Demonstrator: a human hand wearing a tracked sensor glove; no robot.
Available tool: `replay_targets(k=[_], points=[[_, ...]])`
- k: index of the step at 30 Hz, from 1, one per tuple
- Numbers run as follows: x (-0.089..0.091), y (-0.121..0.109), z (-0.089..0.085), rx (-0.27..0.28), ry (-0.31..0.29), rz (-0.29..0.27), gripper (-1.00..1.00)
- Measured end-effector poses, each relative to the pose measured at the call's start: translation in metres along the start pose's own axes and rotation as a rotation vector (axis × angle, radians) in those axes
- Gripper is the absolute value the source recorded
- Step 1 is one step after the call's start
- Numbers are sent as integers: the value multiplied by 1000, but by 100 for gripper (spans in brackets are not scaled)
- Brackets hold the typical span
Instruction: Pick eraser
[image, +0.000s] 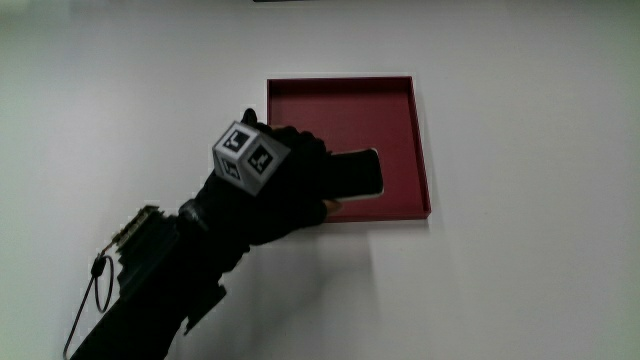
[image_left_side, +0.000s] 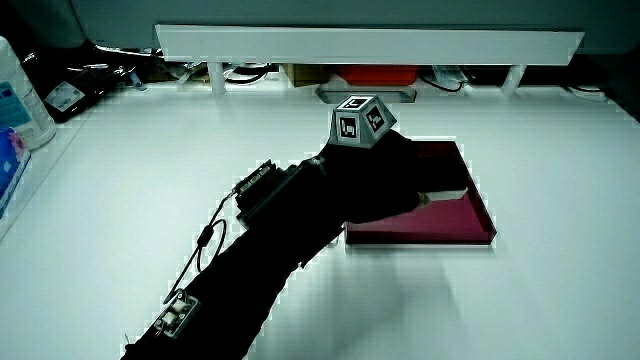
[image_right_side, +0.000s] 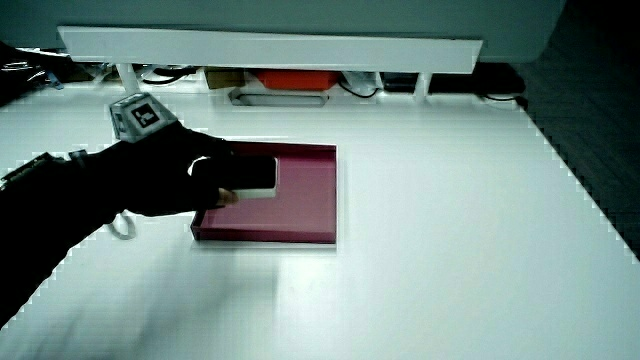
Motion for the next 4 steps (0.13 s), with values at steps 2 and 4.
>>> replay_targets(k=[2, 4], points=[[10, -11, 3, 15, 33, 4, 100], [9, -15, -9, 3, 0, -45, 100]])
